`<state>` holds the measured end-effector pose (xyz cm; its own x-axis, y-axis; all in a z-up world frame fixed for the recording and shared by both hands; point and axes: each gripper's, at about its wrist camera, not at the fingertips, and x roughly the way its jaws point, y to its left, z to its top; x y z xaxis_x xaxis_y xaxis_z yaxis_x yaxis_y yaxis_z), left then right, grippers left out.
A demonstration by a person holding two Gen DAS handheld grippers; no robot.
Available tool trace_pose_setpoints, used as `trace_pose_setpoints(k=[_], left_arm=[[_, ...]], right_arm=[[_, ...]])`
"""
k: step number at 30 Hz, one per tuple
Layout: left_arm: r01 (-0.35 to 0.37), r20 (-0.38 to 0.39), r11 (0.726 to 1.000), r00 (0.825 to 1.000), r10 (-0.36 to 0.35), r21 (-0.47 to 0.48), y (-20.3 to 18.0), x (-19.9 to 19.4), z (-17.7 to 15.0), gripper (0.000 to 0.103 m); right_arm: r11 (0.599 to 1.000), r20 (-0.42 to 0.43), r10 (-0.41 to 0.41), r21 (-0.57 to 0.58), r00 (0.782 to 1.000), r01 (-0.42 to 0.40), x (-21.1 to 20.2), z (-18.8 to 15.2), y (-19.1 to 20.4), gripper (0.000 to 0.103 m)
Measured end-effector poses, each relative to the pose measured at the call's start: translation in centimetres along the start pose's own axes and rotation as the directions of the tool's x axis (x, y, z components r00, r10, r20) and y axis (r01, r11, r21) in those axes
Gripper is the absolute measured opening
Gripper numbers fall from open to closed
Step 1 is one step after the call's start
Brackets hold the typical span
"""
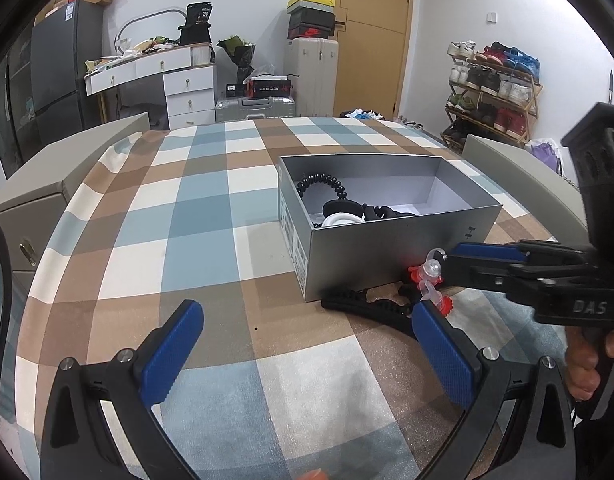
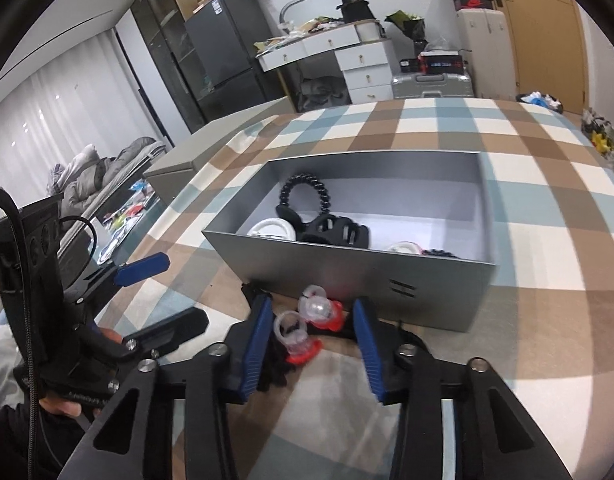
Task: Organize jewelry
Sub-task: 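Grasp the clear ring holder with red base using the right gripper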
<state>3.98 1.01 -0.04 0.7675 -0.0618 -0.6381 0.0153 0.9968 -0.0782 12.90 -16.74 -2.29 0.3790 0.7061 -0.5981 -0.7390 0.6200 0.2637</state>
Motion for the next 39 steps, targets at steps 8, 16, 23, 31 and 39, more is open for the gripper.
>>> trace_pose_setpoints(k=[8,16,23,31,39], left_arm=[[0.013,-0.005,1.000,1.000,-0.013,-0.007,0.0,0.0,0.0,0.102],[0.010,-0.003,1.000,1.000,-0.010,0.002,-0.2,0.0,0.0,0.102],[0.016,-0.004,1.000,1.000,-0.016,0.003,-0.3,0.0,0.1,0.102],[0.085,-0.051,0.996,0.995,-0.085,-0.002,-1.0,0.5,0.1,0.102],[0.143,-0.165,0.972,0.980,-0.113,0.187,-4.0,1.7,-0.2,0.102]], right_arm=[[0.999,-0.001,-0.005,0.033,1.000,0.005,0.7,0.0,-0.1,0.017],[0.996,0.034,0.052,0.066,0.998,-0.054,-1.0,-0.1,-1.1,0.017],[0.995,0.109,0.046,0.085,0.993,-0.056,-4.4,-1.2,-1.9,0.017],[0.990,0.134,0.035,0.128,0.990,-0.053,-6.0,-2.5,-2.9,0.017],[0.991,0.121,0.042,0.119,0.992,-0.056,-5.7,-2.6,-2.8,0.017]])
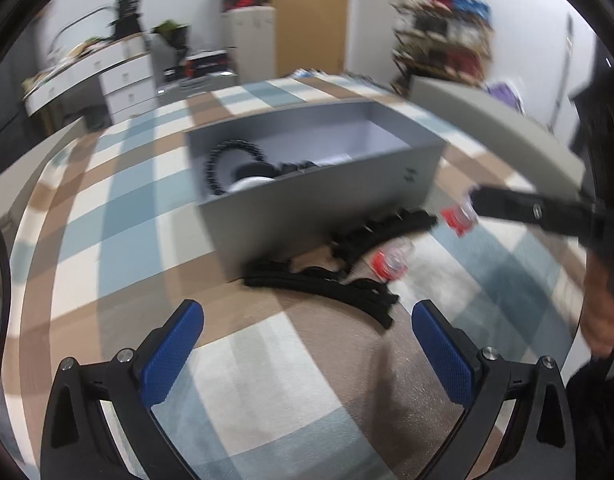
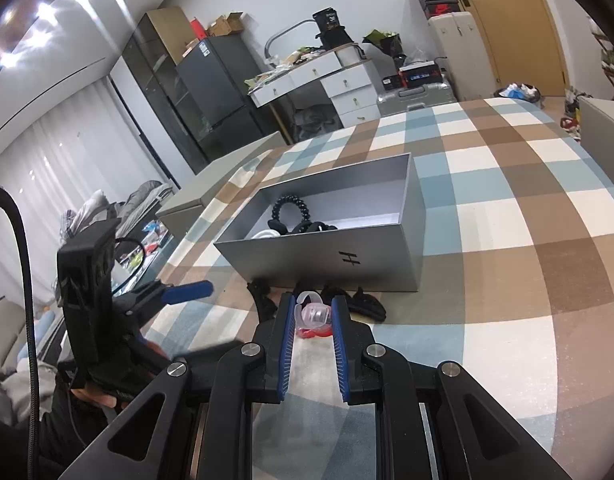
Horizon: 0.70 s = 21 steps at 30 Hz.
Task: Organize jewelry
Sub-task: 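Grasp the clear ring holder with red base using the right gripper, then grasp a black claw clip with the left gripper while the right gripper holds the ring holder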
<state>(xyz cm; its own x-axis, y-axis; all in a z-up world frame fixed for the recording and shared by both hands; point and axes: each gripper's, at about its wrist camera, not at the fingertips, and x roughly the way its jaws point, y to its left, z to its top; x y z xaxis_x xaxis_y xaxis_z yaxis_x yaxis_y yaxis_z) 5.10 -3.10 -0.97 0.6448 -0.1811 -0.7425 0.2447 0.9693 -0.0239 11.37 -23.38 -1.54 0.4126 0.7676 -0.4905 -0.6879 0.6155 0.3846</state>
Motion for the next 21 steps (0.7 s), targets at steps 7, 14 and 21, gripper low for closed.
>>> trace_pose_setpoints(k=[7,14,21], left_arm=[[0.012,-0.043,0.998,0.999,-0.009,0.059,-0.7,1.2,0.5,0.102],[-0.009,-0.078,0.996,0.997,0.015,0.084,-0.9,1.8,0.8,0.099],[-0.001,-0.084,0.997,0.996,0.007,0.076,-1.0,1.8,0.8,0.088]], right_arm=[[1.000,0.007,-0.001,0.014,1.000,0.001,-0.4,0.1,-0.4,0.017],[1.000,0.002,-0.003,0.013,1.000,0.003,-0.3,0.0,-0.3,0.017],[1.000,-0.005,-0.004,0.007,1.000,0.004,-0.1,-0.1,-0.2,0.017]])
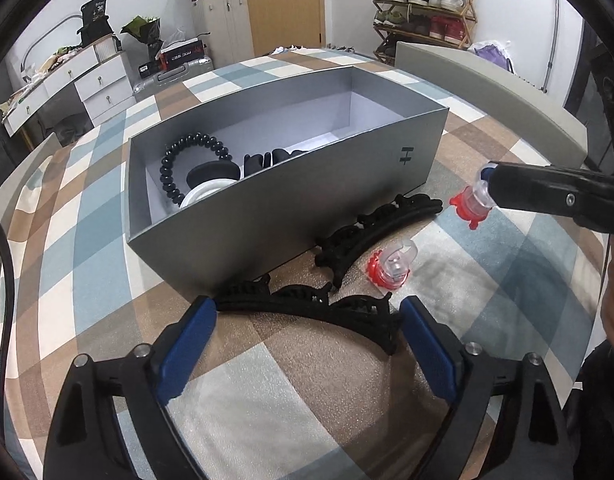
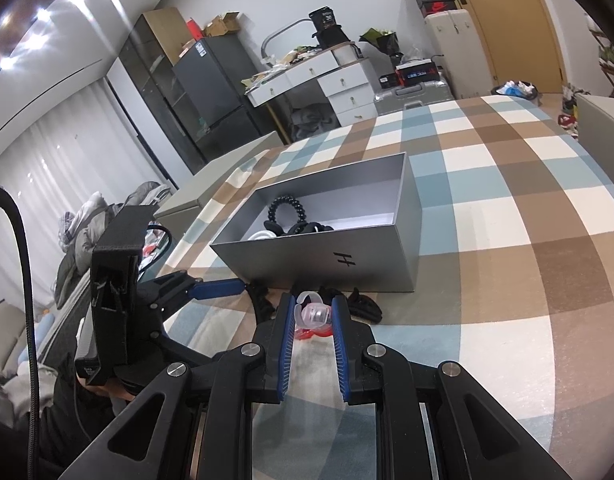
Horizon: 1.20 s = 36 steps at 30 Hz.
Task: Organize jewelry
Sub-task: 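Grasp a black claw clip with the left gripper while the right gripper holds the ring holder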
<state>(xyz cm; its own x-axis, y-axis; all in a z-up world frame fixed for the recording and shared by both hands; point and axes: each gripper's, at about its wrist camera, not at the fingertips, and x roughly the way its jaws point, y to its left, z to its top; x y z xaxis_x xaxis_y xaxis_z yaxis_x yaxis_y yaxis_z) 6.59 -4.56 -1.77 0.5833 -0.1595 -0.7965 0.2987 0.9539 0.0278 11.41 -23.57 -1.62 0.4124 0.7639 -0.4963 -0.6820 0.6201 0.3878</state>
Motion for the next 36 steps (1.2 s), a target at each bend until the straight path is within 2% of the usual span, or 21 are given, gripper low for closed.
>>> trace_pose_setpoints(k=[4,5,13,21,26,28,30,33,35,36], left_arm=[[0.048,0.006,0.999,0.999,-0.048,-0.012,0.0,-0.5,-0.2,0.055],[0.041,0.007,0.999,0.999,-0.041,-0.012,0.0,-0.8,-0.3,0.051],[0.039,0.008,0.999,0.999,-0.038,-0.015,0.2,-1.3,-0.5,0.049],[-0.025,-0.010,0.998,1.000,0.025,-0.049,2.0,-2.1,-1.7,0.049],[0.028,0.030,0.989,0.999,-0.024,-0.147,3.1,-2.1,-0.9,0.050],[0.002,0.045,0.984,0.999,0.006,-0.180,3.2,-1.4,0.1,0.050],[-0.035,0.022,0.979,0.999,0.040,-0.203,3.4,-0.3,0.6,0.050],[-0.092,0.007,0.976,0.995,0.095,-0.199,3.6,0.1,0.3,0.048],[-0.091,0.005,0.976,0.996,0.094,-0.197,3.7,-0.3,0.0,0.030],[-0.094,0.004,0.975,0.995,0.097,-0.201,3.8,-0.5,-0.2,0.027]], right_arm=[[1.000,0.000,0.000,-0.001,1.000,0.000,0.0,-0.1,0.1,0.017],[1.000,0.000,0.000,-0.001,1.000,0.000,0.0,-0.1,0.1,0.017],[1.000,-0.005,-0.001,-0.006,1.000,0.001,0.1,-0.1,0.1,0.018],[1.000,-0.002,0.003,-0.013,1.000,-0.003,0.2,-0.1,0.3,0.018],[1.000,0.001,0.004,-0.017,1.000,-0.004,0.2,0.0,0.3,0.018],[1.000,0.001,0.004,-0.018,1.000,-0.004,0.3,0.0,0.3,0.018],[1.000,-0.001,0.004,-0.019,1.000,-0.004,0.3,0.0,0.3,0.018],[1.000,-0.001,0.003,-0.022,1.000,-0.003,0.3,0.0,0.3,0.018],[1.000,0.000,0.002,-0.021,1.000,-0.002,0.3,0.0,0.3,0.018],[1.000,0.000,0.003,-0.021,1.000,-0.003,0.3,0.0,0.3,0.018]])
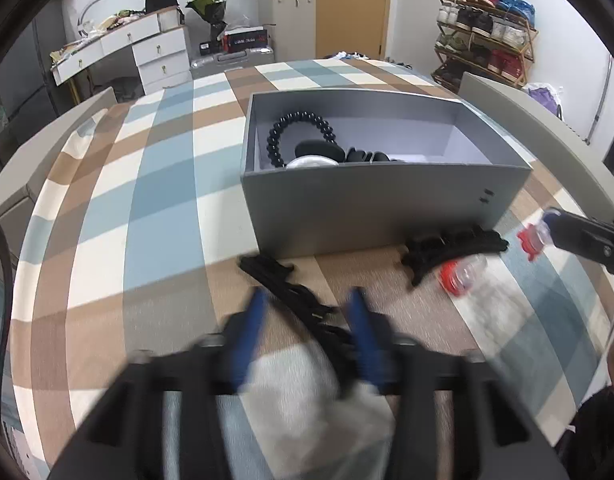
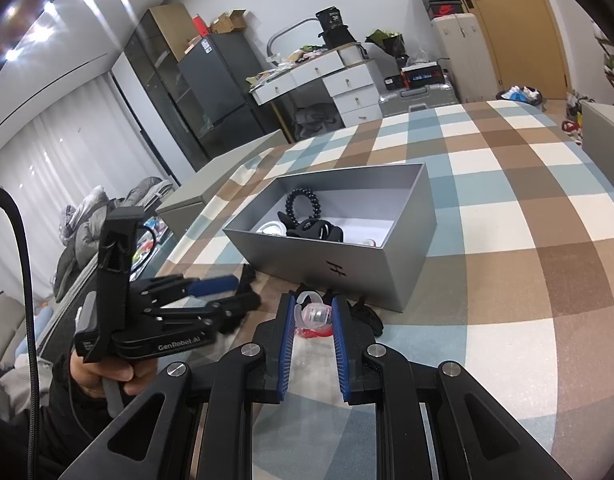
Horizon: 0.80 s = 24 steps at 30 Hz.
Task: Organize jewelry
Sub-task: 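Grasp a black claw clip with the left gripper while the right gripper holds the ring holder, then lower the claw clip and ring holder into the grey box and open both grippers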
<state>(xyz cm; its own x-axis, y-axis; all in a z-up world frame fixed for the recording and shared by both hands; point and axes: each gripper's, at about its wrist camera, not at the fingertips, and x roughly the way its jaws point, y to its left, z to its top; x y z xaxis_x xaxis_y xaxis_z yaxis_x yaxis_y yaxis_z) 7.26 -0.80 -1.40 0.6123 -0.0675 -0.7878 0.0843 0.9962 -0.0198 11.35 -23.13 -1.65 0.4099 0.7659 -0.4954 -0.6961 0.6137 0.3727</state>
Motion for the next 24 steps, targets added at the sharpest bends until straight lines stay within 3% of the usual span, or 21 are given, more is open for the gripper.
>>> trace_pose_setpoints(k=[2,5,18,24], left_arm=[[-0.023,0.012,1.000,1.000,0.023,-0.003,0.4,-0.5,-0.5,0.018],[-0.014,0.033,1.000,0.999,0.014,-0.022,1.0,-1.2,-1.4,0.014],[-0.001,0.116,1.000,0.993,0.004,-0.029,1.2,-3.3,-1.8,0.014],[0.011,0.189,0.999,0.982,-0.004,-0.038,1.5,-4.9,-1.1,0.014]], right_arm=[[1.000,0.000,0.000,0.000,1.000,0.000,0.0,0.0,0.0,0.018],[1.000,0.000,0.001,0.000,1.000,-0.001,0.0,0.1,0.0,0.018],[1.000,0.006,0.001,0.000,1.000,-0.001,-0.1,0.0,-0.1,0.018],[1.000,0.040,0.004,0.011,0.999,-0.004,-0.9,0.3,-0.1,0.018]])
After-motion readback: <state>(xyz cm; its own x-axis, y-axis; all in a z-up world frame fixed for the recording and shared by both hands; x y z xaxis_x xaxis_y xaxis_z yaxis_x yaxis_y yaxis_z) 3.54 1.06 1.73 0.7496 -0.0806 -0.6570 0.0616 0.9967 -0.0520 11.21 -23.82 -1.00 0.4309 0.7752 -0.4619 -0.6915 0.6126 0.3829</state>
